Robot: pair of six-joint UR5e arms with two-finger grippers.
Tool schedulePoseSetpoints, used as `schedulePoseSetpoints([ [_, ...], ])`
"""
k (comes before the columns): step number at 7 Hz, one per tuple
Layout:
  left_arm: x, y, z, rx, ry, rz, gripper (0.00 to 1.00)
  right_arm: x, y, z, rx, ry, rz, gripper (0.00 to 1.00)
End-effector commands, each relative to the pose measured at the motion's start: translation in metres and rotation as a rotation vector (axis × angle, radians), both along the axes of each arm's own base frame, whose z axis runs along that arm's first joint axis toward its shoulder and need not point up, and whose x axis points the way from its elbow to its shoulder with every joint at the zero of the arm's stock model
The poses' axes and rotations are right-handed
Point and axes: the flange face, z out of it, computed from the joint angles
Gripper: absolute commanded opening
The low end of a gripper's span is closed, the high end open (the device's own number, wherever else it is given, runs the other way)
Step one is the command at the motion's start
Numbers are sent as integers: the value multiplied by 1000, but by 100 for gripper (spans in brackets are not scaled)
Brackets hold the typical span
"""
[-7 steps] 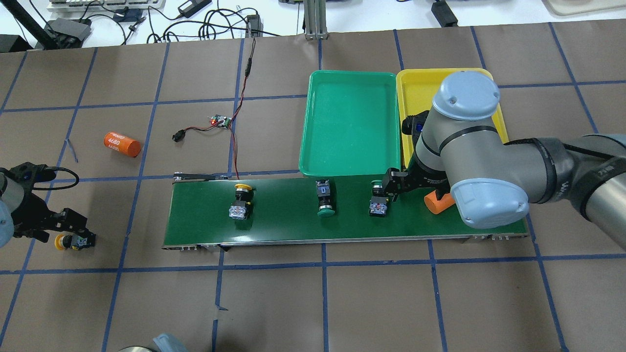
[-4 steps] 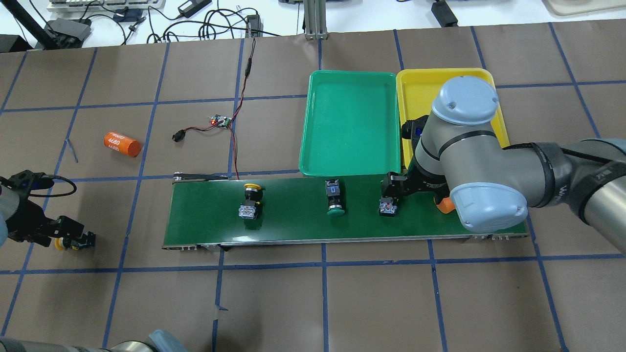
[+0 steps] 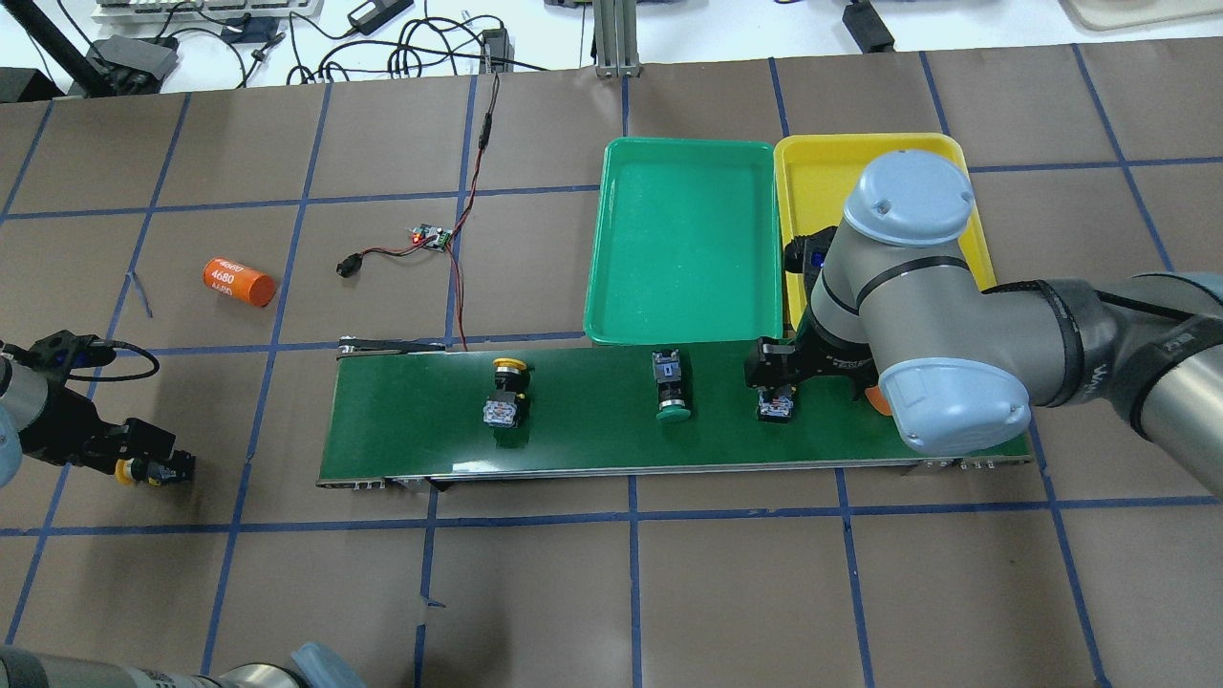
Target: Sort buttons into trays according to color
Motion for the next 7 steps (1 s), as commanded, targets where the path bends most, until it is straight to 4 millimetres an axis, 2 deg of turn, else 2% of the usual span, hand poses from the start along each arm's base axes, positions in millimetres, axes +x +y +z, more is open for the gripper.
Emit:
schedulePoseSetpoints([
  [1, 1, 0, 10, -14, -36, 0, 100, 0, -1, 1, -3, 1, 9, 100],
  [4, -2, 0, -12, 16, 7, 9, 100, -1, -2, -8, -7, 8, 11, 100],
  [6, -3, 1, -18, 27, 16, 14, 100, -5, 0, -26, 31, 7, 9, 100],
  [7, 1, -2, -22, 20, 0, 24, 99, -6, -3, -27, 14, 11, 6, 90],
])
